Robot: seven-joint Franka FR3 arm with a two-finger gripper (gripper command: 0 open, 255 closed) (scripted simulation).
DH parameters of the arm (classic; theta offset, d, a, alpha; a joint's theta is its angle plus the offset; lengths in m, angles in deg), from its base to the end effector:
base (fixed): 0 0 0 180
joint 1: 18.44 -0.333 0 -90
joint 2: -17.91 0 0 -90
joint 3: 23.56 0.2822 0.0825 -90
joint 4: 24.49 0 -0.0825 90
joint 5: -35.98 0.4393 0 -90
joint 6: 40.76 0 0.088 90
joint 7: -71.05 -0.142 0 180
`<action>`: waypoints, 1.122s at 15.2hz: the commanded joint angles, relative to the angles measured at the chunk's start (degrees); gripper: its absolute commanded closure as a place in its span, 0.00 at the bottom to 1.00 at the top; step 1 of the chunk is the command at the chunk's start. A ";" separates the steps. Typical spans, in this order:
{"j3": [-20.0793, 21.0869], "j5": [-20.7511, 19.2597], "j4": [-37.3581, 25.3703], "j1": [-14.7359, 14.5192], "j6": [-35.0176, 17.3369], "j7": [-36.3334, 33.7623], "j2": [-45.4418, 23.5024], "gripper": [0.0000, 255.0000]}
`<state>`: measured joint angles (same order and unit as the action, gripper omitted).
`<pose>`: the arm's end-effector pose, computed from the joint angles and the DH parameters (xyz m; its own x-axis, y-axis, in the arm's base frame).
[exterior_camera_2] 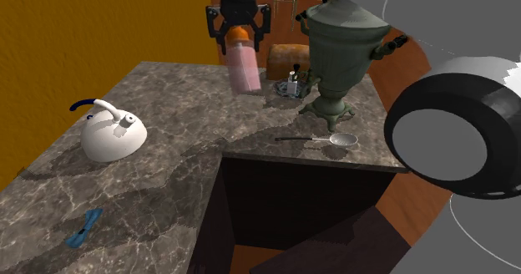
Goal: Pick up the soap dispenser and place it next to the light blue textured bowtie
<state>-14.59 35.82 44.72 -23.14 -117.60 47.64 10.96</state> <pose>0.5964 0.1378 0.6482 0.9852 -0.1711 0.0058 -0.1710 -0.9851 -0.0201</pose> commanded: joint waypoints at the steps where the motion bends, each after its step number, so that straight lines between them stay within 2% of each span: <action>1: 0.06 -0.24 -3.79 -0.14 2.38 -0.11 -1.43 1.00; 5: 0.23 -0.80 -11.39 -0.60 6.93 -0.42 -4.51 1.00; 10: 2.44 0.01 2.49 -3.39 -0.62 -5.87 1.95 1.00; 17: 6.19 0.63 14.20 -7.50 -8.47 -13.83 5.98 1.00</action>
<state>-9.01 36.43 57.42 -30.00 -124.84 35.10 16.59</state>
